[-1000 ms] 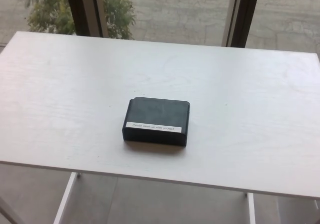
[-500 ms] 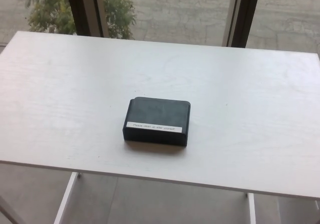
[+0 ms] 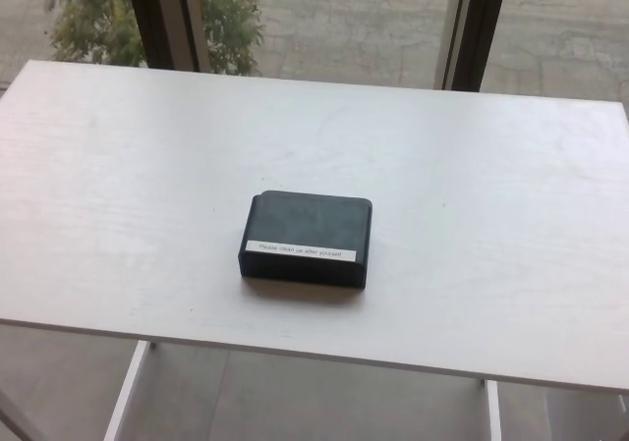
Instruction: The robot uses its right hand to pick up the magnetic container kept in the middle of the desk and turn leftwards and walk towards the whiteboard and extend the right arm to stick the container on it
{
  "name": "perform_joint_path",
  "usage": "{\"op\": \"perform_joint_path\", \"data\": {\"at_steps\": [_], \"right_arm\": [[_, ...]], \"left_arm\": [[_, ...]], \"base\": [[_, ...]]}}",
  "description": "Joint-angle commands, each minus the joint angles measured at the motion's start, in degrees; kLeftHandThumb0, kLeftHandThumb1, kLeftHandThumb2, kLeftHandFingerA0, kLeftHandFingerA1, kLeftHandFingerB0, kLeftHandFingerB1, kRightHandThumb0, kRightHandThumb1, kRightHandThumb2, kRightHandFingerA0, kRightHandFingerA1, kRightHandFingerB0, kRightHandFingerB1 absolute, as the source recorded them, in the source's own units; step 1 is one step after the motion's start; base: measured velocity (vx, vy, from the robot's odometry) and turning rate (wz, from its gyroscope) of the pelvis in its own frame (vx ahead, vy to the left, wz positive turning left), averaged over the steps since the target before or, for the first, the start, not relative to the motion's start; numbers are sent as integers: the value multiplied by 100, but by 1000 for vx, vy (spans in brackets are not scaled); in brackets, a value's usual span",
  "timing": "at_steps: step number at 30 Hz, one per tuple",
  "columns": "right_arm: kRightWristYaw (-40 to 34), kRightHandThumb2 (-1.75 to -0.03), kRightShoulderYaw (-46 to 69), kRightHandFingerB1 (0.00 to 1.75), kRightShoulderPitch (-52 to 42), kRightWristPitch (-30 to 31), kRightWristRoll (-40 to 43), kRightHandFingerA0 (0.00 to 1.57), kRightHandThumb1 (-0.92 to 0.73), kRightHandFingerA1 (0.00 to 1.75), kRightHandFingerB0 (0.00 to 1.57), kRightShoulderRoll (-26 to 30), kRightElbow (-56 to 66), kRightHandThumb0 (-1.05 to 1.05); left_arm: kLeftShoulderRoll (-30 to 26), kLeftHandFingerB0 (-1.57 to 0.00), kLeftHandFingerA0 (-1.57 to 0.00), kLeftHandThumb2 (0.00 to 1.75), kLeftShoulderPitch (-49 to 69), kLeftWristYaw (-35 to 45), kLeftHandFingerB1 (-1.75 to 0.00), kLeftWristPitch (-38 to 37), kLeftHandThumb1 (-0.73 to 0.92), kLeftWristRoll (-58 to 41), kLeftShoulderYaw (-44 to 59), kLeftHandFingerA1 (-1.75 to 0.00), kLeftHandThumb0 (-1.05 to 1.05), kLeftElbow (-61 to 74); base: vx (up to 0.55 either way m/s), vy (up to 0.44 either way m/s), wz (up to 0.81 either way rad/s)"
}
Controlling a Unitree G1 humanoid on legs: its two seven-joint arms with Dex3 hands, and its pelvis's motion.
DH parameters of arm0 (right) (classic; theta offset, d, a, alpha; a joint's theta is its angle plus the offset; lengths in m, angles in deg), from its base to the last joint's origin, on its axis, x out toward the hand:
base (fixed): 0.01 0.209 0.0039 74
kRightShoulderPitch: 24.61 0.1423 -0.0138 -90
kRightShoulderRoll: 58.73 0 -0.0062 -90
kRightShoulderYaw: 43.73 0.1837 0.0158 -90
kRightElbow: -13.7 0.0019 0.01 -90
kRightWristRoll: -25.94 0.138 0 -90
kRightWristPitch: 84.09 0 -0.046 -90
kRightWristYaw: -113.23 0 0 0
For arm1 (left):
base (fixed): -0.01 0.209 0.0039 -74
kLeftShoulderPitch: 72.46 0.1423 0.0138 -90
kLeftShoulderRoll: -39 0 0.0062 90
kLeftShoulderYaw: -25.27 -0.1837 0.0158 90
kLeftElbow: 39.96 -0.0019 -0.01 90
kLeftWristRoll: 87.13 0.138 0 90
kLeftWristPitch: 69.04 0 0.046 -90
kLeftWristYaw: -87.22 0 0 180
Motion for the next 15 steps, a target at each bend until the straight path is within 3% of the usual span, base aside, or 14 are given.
{"op": "perform_joint_path", "data": {"at_steps": [1,3,10,11,12,13,14,15], "right_arm": [[135,-63,-61,37,370,130,345,84,-73,48,49,143,866,-12],[275,-61,-176,37,449,314,311,79,-70,48,43,228,1248,-12],[702,-59,-758,36,938,1476,121,76,-62,47,45,604,2693,-27],[1026,-78,-1029,45,1188,1994,-1,62,-51,59,33,906,3084,-43],[1188,-57,-1189,32,1355,2249,-38,62,-59,46,35,1046,3189,-41],[1286,-57,-1287,32,1462,2394,-60,62,-59,46,35,1126,3234,-41],[1572,-57,-1574,30,1815,2804,-216,50,-55,47,27,1311,3283,-52],[1872,-57,-1896,30,2203,3270,-391,50,-55,47,27,1517,3334,-52]], "left_arm": [[-35,-90,-98,109,-24,-11,-92,-44,51,-235,94,-97,11,146],[-3,-89,-100,103,9,-36,-89,-34,54,-205,77,-94,15,161],[29,-88,-98,104,-20,-24,-89,-81,55,-246,43,-95,14,-51],[75,-91,-99,96,-11,-1,-88,-92,60,-309,53,-93,12,-74],[105,-89,-96,112,31,14,-92,-99,55,-319,41,-96,9,-54],[125,-89,-96,112,62,23,-92,-104,55,-322,31,-96,9,-37],[135,-89,-95,114,112,17,-91,-235,55,-273,15,-95,11,-140],[138,-89,-95,114,158,5,-91,-397,55,-211,0,-95,11,-277]], "base": [[0,0,0],[0,0,0],[0,0,0],[0,0,0],[0,0,0],[0,0,0],[0,0,0],[0,0,0]]}}
